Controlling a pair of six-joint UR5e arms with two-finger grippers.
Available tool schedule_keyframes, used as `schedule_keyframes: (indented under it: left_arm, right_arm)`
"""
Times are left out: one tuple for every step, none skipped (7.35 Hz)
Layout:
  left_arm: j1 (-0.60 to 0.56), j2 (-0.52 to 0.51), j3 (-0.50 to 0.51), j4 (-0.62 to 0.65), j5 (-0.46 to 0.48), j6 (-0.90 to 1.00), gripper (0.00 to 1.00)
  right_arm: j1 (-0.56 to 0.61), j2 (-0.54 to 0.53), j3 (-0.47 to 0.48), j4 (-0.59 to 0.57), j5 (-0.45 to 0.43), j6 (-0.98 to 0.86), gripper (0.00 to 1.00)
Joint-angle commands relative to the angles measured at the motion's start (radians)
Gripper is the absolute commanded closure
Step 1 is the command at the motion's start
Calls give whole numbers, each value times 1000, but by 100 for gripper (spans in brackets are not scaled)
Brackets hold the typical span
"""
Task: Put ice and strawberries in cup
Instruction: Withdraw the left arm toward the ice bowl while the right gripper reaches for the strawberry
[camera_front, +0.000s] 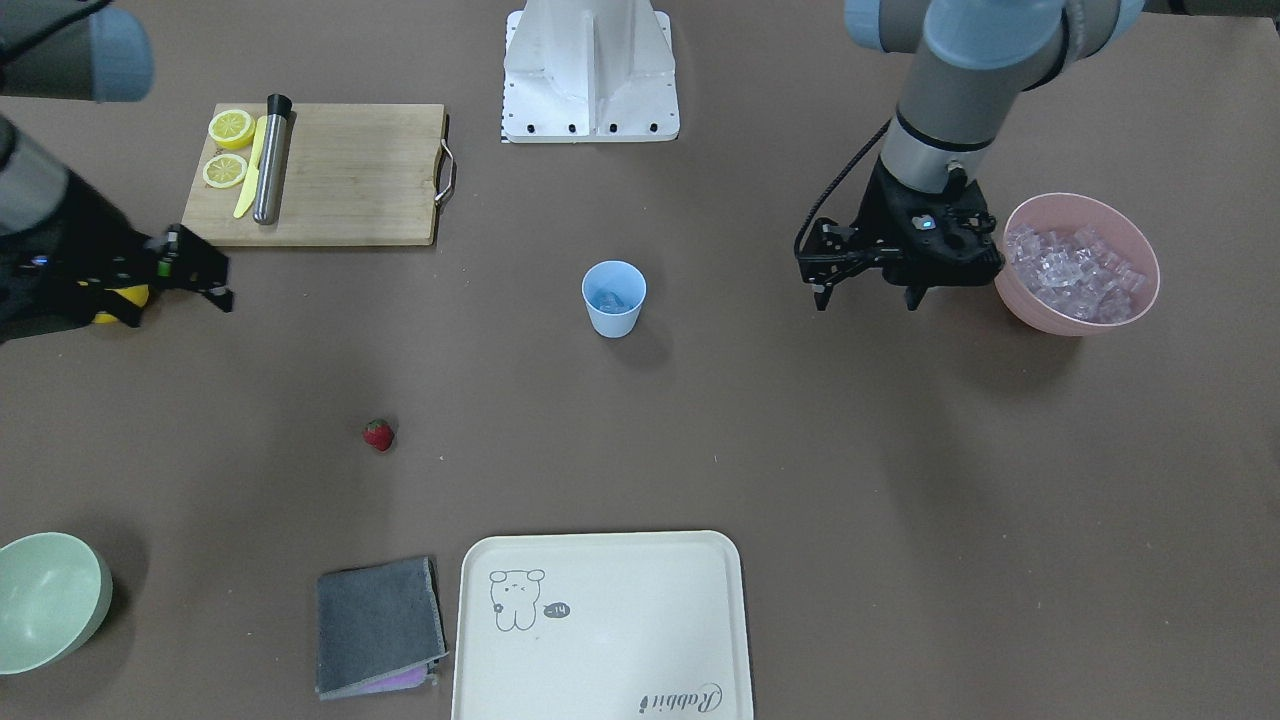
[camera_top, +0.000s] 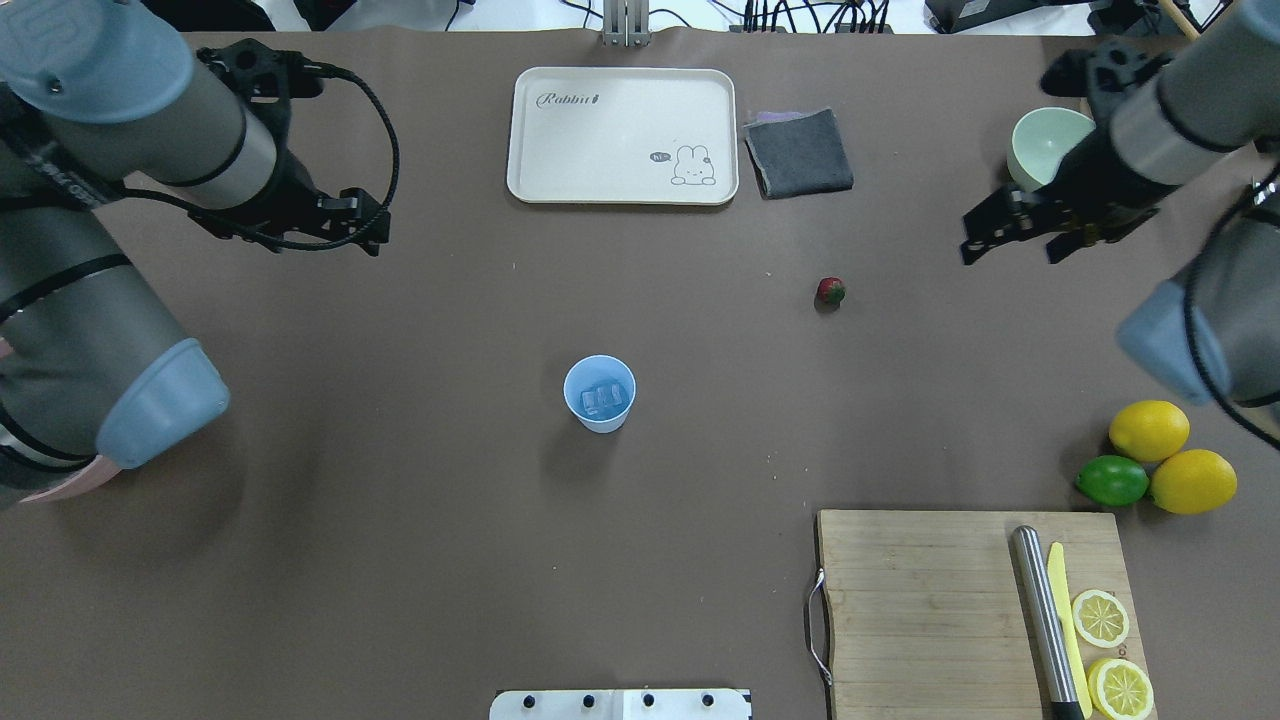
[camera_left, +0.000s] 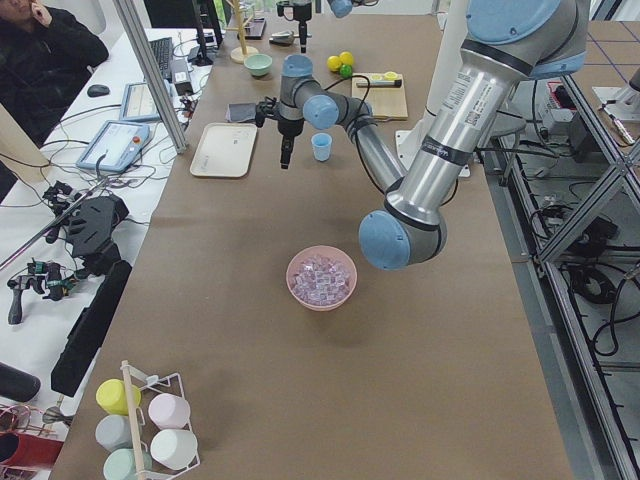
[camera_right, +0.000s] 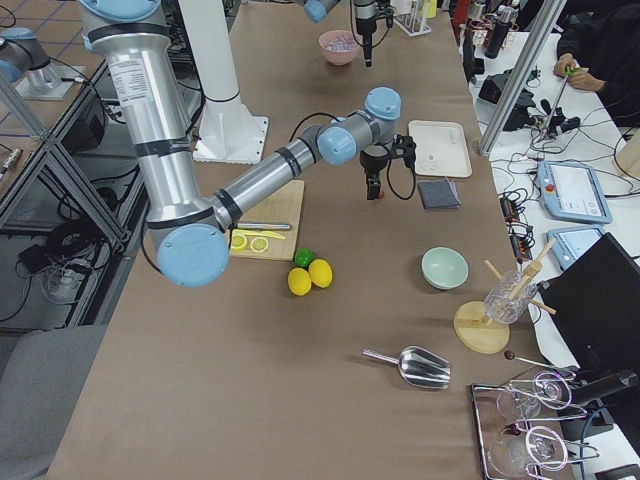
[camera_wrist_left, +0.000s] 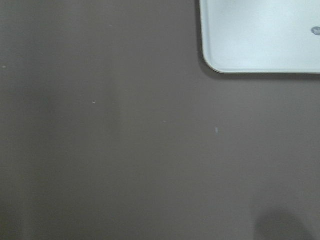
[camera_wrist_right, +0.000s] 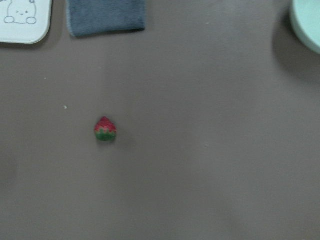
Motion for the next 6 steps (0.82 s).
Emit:
schedule_keyframes:
  left_arm:
    - [-69, 69, 1, -10, -25, 94, 2]
    - [-76, 69, 0, -9, -25, 95, 2]
    - [-77, 66, -2, -9, -25, 93, 2]
    - [-75, 63, -5, -7, -23, 92, 2]
    - [-75, 61, -5, -7, -23, 90, 2]
    - [-75, 55, -3, -6, -23, 90, 2]
  right_arm:
    - [-107, 134, -166, 79, -96, 95, 0]
    - [-123, 169, -297, 212, -110, 98, 0]
    - [-154, 172, -400, 329, -131, 97, 1]
    - [-177, 168, -421, 354, -136, 94, 2]
    - [-189, 171, -435, 357, -159, 89, 5]
    - [-194, 171, -437, 358, -176, 92, 9]
